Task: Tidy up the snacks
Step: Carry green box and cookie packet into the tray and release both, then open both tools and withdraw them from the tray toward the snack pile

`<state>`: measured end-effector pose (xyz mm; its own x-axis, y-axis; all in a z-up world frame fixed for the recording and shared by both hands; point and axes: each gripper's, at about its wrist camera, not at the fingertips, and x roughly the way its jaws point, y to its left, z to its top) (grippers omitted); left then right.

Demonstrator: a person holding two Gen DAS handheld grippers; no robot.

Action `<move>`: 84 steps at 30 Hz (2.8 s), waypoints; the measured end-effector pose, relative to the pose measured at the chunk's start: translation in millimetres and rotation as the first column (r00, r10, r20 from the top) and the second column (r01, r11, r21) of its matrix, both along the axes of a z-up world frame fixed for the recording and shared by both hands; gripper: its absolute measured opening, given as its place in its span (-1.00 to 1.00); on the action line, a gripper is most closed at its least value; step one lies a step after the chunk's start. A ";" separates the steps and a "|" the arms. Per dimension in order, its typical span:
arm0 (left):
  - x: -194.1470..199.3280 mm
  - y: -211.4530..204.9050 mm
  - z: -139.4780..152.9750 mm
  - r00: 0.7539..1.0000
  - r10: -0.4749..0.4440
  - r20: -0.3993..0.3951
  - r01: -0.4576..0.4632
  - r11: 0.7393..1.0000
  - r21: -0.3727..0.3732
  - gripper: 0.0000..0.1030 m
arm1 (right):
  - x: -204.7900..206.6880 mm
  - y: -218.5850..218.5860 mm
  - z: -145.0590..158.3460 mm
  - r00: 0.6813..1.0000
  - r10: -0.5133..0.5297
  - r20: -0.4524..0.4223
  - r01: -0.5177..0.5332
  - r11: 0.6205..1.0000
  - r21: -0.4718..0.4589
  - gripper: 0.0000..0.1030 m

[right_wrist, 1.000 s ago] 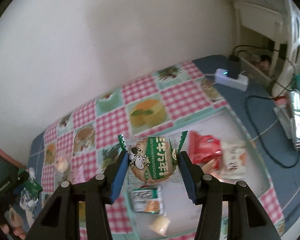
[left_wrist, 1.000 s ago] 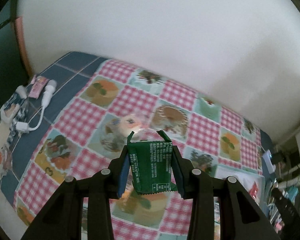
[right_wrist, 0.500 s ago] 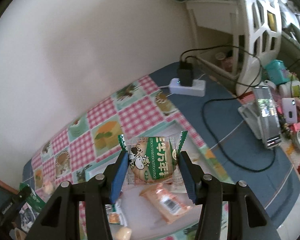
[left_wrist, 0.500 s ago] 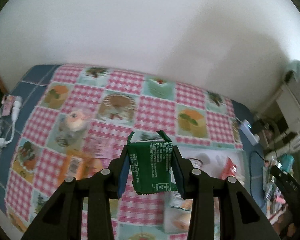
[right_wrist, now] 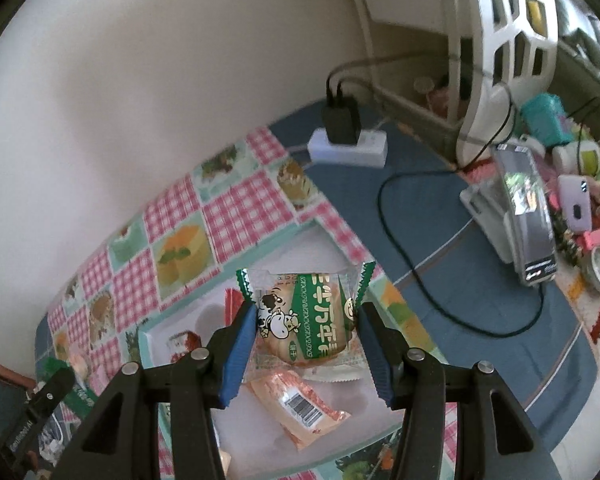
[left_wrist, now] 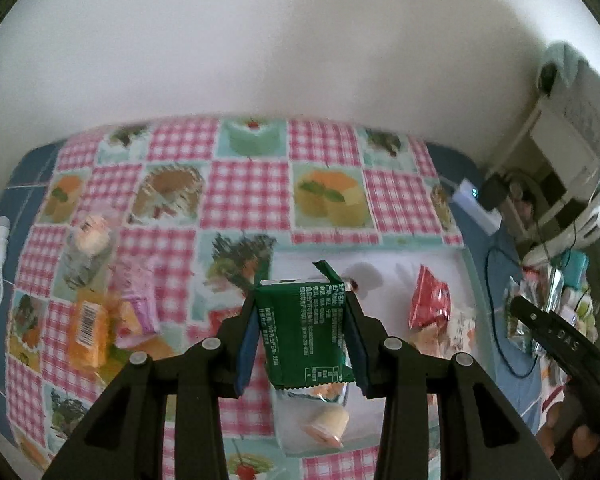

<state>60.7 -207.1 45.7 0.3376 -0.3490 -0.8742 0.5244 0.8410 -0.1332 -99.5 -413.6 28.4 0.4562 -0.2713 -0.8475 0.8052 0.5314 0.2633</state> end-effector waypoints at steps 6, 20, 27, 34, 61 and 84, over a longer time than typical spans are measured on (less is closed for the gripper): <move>-13.1 -27.9 -32.6 0.996 -0.054 -0.067 0.058 0.997 0.060 -0.20 | 8.0 -0.7 -28.2 0.998 0.023 -0.056 -0.020 0.999 0.047 0.07; -25.1 -58.1 -54.5 0.987 -0.114 -0.117 0.124 0.988 0.086 -0.20 | 6.4 -11.1 -60.6 0.992 0.014 -0.122 0.000 0.994 0.107 0.09; -27.9 -61.1 -55.6 0.985 -0.125 -0.120 0.136 0.987 0.091 -0.20 | 8.2 -8.4 -58.2 0.992 0.024 -0.120 -0.012 0.995 0.102 0.09; -24.8 -59.3 -57.5 0.988 -0.101 -0.117 0.114 0.987 0.113 0.28 | 12.9 -9.2 -67.3 0.985 0.043 -0.166 -0.024 0.993 0.116 0.15; 16.5 -6.4 -65.2 0.977 0.198 -0.082 -0.180 0.966 0.183 0.86 | 27.1 11.4 -42.6 0.986 0.095 -0.138 -0.097 0.995 -0.008 1.00; 53.8 107.0 -45.3 0.924 0.382 -0.019 -0.372 0.909 0.187 0.86 | 75.2 95.9 -21.8 0.957 0.248 -0.148 -0.253 0.967 -0.014 1.00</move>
